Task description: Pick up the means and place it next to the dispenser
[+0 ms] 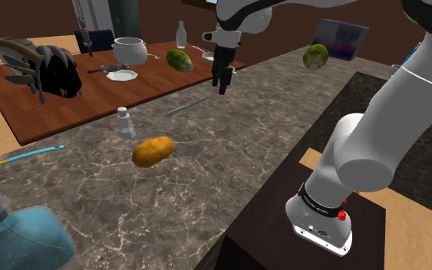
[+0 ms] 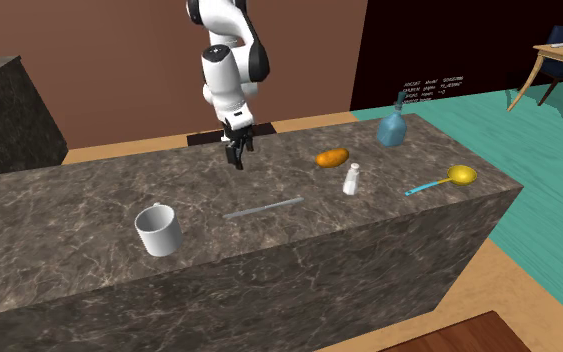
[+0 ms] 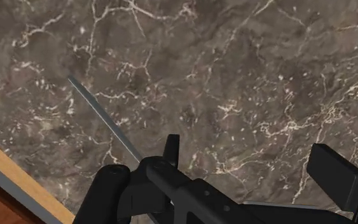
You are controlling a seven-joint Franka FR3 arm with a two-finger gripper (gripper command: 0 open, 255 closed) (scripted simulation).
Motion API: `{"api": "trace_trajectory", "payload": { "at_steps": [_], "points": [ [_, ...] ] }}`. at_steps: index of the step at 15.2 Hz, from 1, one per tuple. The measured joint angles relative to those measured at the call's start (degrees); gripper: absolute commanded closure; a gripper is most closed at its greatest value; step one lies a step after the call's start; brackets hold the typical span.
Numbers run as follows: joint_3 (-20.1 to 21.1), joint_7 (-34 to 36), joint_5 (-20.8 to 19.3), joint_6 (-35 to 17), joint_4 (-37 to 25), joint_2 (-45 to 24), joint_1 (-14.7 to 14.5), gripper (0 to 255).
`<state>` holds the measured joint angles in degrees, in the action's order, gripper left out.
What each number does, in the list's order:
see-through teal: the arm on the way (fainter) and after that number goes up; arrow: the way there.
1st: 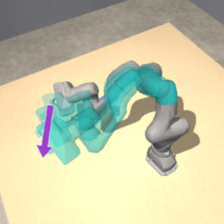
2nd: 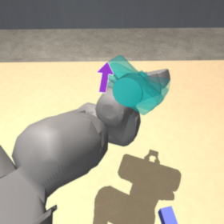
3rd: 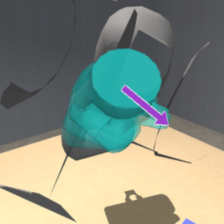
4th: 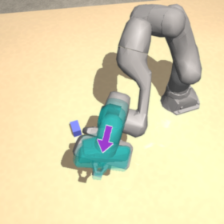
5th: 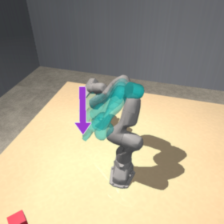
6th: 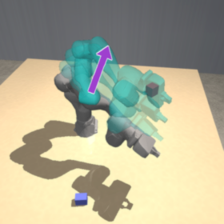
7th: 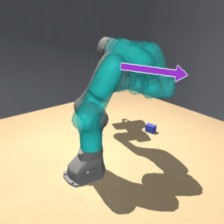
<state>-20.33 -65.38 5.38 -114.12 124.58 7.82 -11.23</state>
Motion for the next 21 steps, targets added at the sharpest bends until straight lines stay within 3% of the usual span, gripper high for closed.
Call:
{"api": "trace_trajectory", "payload": {
  "at_steps": [5,11,21],
  "points": [
    [-0.1,-15.9,4.6,-2.5,-8.1,-11.4,-1.3,0],
    [2.8,-31.2,8.6,-3.2,-18.7,-23.1,-1.2,0],
    [3.8,-33.8,10.2,-8.0,-17.1,-26.4,-1.2,0]
  ]
}}
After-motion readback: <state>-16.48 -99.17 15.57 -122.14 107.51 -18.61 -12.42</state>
